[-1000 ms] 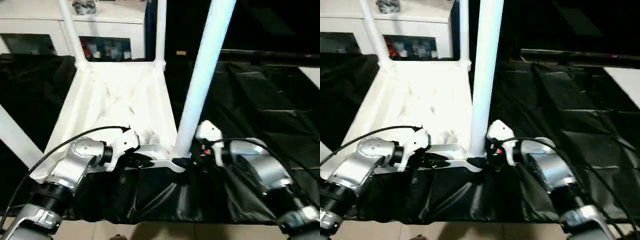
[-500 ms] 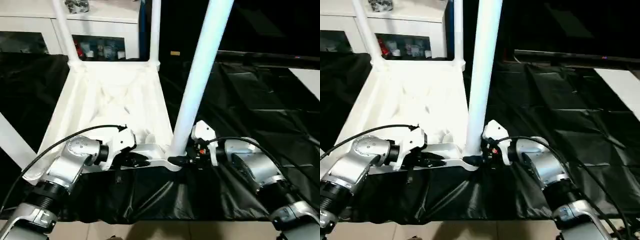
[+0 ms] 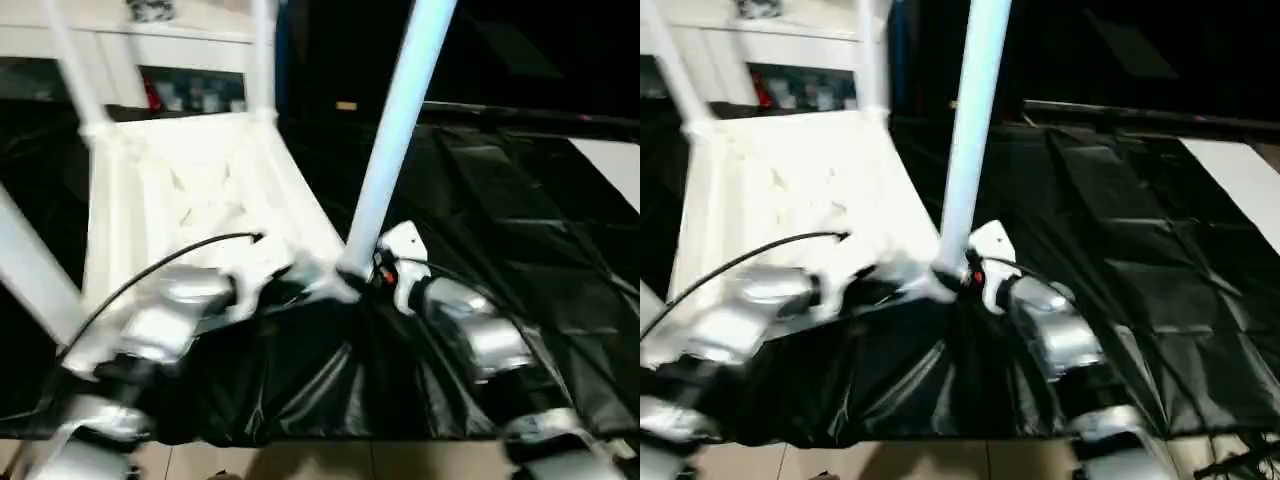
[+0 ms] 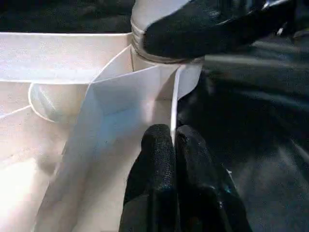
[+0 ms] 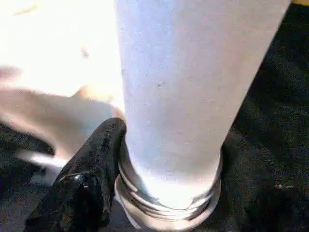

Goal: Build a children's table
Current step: Rotate leg to tighten

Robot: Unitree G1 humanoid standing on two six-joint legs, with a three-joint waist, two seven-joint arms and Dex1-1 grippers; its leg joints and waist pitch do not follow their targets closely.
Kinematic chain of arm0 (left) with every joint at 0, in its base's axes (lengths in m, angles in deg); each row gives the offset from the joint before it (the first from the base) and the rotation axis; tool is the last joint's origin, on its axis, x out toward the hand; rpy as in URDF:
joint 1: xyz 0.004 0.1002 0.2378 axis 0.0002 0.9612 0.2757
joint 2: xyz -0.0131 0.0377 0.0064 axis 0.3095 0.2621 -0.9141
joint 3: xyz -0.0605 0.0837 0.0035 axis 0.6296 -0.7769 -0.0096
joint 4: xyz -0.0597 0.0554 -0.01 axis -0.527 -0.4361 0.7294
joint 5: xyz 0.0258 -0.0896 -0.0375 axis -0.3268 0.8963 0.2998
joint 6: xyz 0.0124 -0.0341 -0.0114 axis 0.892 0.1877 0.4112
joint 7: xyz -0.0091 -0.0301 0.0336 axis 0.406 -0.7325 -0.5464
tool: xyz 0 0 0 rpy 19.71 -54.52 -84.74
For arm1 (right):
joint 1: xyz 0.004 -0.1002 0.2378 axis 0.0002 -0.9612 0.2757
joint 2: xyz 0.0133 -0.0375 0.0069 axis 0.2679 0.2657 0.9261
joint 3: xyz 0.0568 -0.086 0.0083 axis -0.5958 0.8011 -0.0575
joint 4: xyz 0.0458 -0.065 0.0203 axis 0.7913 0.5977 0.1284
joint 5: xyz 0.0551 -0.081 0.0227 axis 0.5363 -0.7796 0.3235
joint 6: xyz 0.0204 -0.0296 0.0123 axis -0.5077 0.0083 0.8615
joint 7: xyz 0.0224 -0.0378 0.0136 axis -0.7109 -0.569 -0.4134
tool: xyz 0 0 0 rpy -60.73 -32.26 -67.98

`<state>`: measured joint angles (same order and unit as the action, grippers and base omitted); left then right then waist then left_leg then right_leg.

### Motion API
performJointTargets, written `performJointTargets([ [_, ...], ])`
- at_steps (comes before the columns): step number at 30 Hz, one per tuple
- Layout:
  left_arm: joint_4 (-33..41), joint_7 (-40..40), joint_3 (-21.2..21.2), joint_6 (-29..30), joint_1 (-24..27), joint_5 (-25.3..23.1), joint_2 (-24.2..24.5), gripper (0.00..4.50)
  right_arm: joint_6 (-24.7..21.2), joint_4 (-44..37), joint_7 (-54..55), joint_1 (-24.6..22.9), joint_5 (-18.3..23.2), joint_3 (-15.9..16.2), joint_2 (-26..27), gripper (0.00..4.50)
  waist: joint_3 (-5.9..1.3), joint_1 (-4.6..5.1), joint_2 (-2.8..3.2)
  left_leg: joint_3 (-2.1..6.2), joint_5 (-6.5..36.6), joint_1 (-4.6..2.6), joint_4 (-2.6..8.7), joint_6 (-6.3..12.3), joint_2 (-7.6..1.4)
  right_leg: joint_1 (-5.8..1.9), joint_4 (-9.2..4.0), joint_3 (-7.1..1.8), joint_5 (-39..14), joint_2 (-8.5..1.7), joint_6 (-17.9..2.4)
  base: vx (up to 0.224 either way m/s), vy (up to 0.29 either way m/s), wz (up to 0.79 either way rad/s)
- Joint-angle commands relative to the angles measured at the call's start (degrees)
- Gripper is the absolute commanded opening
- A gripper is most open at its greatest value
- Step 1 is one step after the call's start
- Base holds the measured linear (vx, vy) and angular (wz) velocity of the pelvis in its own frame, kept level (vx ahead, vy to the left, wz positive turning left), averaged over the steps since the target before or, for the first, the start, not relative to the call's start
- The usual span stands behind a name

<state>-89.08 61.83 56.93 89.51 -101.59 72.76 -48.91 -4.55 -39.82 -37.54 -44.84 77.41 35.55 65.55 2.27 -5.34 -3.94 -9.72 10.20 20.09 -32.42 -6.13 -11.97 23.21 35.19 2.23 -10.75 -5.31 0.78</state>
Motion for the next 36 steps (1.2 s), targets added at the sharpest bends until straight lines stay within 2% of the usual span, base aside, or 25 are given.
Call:
performJointTargets([
  [1, -0.7, -4.6, -1.9, -0.8, -1.5, 0.5, -5.6, 0.00, 0.5, 3.9, 1.5, 0.8, -2.0, 5.2, 5.7, 2.69, -3.04, -0.28, -0.11, -0.39, 11.2, 0.28, 3.90, -0.58, -0.43, -2.27, -4.02, -1.57, -11.8, -1.99, -8.7, 0.000, 0.000, 0.00],
  [3, -1.1, -4.0, -2.7, -1.7, -1.7, -0.3, -5.7, 0.00, 2.3, 4.7, 0.8, 1.3, -2.1, 5.1, 6.8, 2.69, -3.13, -0.28, 0.00, -0.36, 11.2, 0.31, 3.86, -0.35, -0.44, -2.40, -3.91, -1.53, -10.4, -1.97, -8.5, 0.000, 0.000, 0.00],
  [4, -1.2, -3.9, -2.8, -2.0, -1.8, -0.6, -5.5, 0.00, 2.5, 4.6, -0.1, 1.4, -1.7, 4.7, 7.0, 3.04, -3.14, -0.32, -0.03, -0.38, 11.1, 0.30, 3.81, -0.14, -0.42, -2.43, -3.87, -1.53, -9.7, -1.94, -8.6, 0.000, 0.000, 0.00],
  [6, -1.2, -3.9, -2.8, -2.1, -1.8, -0.7, -5.4, 0.00, 2.5, 4.5, -0.6, 1.4, -1.3, 4.5, 7.1, 3.38, -3.03, -0.34, 0.04, -0.40, 11.1, 0.33, 3.88, 0.27, -0.42, -2.49, -3.90, -1.53, -9.1, -1.90, -8.7, 0.000, 0.000, 0.00],
  [9, 0.7, 0.9, -2.2, -3.6, -0.6, 0.4, -1.8, 0.00, 1.4, 1.0, -8.2, 0.3, 1.4, 3.9, 4.0, 3.49, -2.89, -0.33, 0.21, -0.25, 13.6, 0.31, 4.13, 0.30, -0.54, -2.51, -4.23, -1.55, -12.2, -2.03, -8.2, 0.000, 0.000, 0.00],
  [12, 2.5, 6.6, -2.2, -5.3, 0.8, 1.4, 1.8, 0.00, 1.7, -1.6, -15.5, -0.8, 1.4, 5.5, -0.9, 3.83, -2.86, -0.47, 0.27, -0.19, 13.5, 0.36, 4.11, 1.01, -0.67, -2.58, -4.16, -1.54, -11.0, -2.01, -8.5, 0.000, 0.000, 0.00],
  [14, 3.8, 11.0, -2.6, -6.0, 2.0, 2.0, 4.6, 0.00, 2.1, -2.6, -21.8, -1.6, 1.4, 6.8, -5.4, 3.83, -3.01, -0.53, 0.22, -0.23, 12.2, 0.27, 3.91, 1.31, -0.72, -2.74, -3.86, -1.44, -8.9, -1.99, -9.8, 0.000, 0.000, 0.00],
  [15, 3.8, 11.0, -2.6, -6.0, 2.0, 2.0, 4.6, 0.00, 2.1, -2.6, -21.8, -1.6, 1.4, 6.8, -5.4, 3.83, -2.95, -0.51, 0.22, -0.36, 11.7, 0.30, 3.85, 1.65, -0.76, -2.67, -3.73, -1.54, -7.5, -1.98, -10.4, 0.000, 0.000, 0.00],
  [16, 4.7, 14.8, -2.8, -6.7, 2.8, 2.8, 6.8, 0.00, 2.5, -3.7, -27.7, -2.4, 1.5, 7.5, -9.0, 3.83, -2.98, -0.55, 0.32, -0.37, 11.5, 0.21, 3.80, 1.73, -0.77, -2.61, -3.66, -1.52, -6.9, -1.99, -10.8, 0.000, 0.000, 0.00],
  [18, 5.2, 16.8, -2.8, -6.9, 3.3, 3.5, 7.9, 0.00, 2.4, -4.4, -30.7, -2.7, 1.8, 7.7, -10.8, 3.83, -3.05, -0.84, 0.30, -0.50, 10.6, -0.03, 3.58, 2.48, -0.76, -2.63, -3.39, -1.51, -4.5, -1.88, -12.0, 0.000, 0.000, 0.00],
  [20, 7.4, 24.2, -2.4, -6.8, 4.5, 6.9, 11.3, 0.00, 2.2, -7.8, -41.3, -3.8, 3.6, 8.5, -16.4, 3.83, -3.04, -1.35, 0.24, -0.62, 9.8, -0.16, 3.40, 3.39, -0.70, -2.76, -3.09, -1.43, -1.8, -1.73, -13.3, 0.000, 0.000, 0.00],
  [23, 7.8, 25.9, -2.4, -6.8, 4.7, 7.6, 12.1, 0.00, 2.0, -8.6, -43.6, -4.0, 4.1, 8.8, -17.4, 3.83, -2.97, -1.65, 0.23, -0.65, 10.3, -0.18, 3.44, 3.79, -0.77, -2.69, -3.08, -1.44, -2.5, -1.76, -13.8, 0.000, 0.000, 0.00],
  [25, 7.8, 28.5, -2.8, -7.3, 4.7, 7.9, 14.0, 0.00, 1.6, -9.9, -48.0, -4.0, 5.0, 9.7, -19.6, 3.83, -2.87, -1.99, 0.12, -0.57, 11.7, -0.31, 3.57, 3.15, -0.89, -2.68, -3.27, -1.39, -5.2, -1.85, -13.6, 0.000, 0.000, 0.00],
  [31, 7.2, 31.8, -3.1, -8.4, 4.3, 8.1, 16.1, 0.00, 1.8, -10.9, -51.7, -3.7, 5.7, 10.2, -20.5, 3.83, -2.85, -2.92, -0.11, -0.62, 11.9, -0.34, 3.57, 1.98, -0.98, -2.55, -3.17, -1.45, -6.5, -2.00, -13.1, 0.000, 0.000, 0.00],
  [36, 6.9, 32.4, -3.1, -8.7, 4.0, 7.9, 16.6, 0.00, 0.6, -11.5, -53.1, -3.7, 6.3, 10.6, -19.8, 3.40, -2.95, -3.03, -0.17, -0.54, 11.0, -0.24, 3.53, 1.53, -0.90, -2.66, -2.99, -1.38, -5.6, -2.00, -13.1, 0.000, 0.000, 0.00],
])
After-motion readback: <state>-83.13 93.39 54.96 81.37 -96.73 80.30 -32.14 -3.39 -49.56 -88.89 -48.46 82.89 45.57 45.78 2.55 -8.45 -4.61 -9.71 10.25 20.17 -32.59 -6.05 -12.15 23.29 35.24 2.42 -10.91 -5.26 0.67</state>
